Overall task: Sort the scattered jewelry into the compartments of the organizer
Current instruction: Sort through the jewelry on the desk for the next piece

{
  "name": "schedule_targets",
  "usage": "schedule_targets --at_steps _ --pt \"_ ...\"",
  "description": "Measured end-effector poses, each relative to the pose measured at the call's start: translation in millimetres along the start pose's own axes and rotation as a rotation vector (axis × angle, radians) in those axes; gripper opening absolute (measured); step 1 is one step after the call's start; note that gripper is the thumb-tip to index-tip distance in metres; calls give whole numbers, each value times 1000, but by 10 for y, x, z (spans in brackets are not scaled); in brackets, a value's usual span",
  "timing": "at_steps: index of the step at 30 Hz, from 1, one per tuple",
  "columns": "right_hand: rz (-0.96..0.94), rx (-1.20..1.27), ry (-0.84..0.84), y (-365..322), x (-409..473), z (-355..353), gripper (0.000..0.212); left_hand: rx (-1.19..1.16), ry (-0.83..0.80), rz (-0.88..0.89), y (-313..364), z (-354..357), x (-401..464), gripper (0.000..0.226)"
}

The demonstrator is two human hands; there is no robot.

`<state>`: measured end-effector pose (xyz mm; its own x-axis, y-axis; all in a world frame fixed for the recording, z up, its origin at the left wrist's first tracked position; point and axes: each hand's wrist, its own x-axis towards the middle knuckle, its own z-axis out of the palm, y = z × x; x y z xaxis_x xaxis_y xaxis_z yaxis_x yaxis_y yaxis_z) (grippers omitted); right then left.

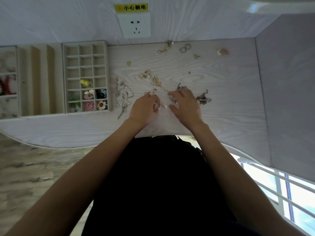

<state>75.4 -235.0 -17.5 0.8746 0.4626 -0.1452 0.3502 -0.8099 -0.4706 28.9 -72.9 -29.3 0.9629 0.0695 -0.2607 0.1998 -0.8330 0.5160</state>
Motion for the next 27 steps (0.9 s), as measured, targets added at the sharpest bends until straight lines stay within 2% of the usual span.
schedule_targets --at_steps 3,6,8,11,14,16,19,22,27 --pt "-106 13 -160 -140 33 30 39 37 15 -7 22 -52 -10 20" --pt "-52 51 -153 -199 130 83 26 90 -10 29 28 -109 -17 25" --pt "-77 114 -151 -239 196 67 19 41 41 34 -27 -173 -51 21" --pt "-58 362 -121 -384 289 -50 8 -279 145 -3 -130 -392 -129 11" --pt "34 724 -191 -732 440 -109 11 -629 230 -193 -344 -708 -238 5" --pt "42 808 -249 -991 598 -22 11 -741 290 -284 -552 -892 -314 10" --pt "-14 719 -262 -1367 852 211 13 -604 327 -352 -894 -1124 -374 14" --pt "-26 568 -202 -1612 1020 405 10 -426 403 -371 -1128 -1263 -323 18" --pt "-100 290 -100 -1772 1138 519 13 -312 364 -369 -1364 -1251 -107 23"
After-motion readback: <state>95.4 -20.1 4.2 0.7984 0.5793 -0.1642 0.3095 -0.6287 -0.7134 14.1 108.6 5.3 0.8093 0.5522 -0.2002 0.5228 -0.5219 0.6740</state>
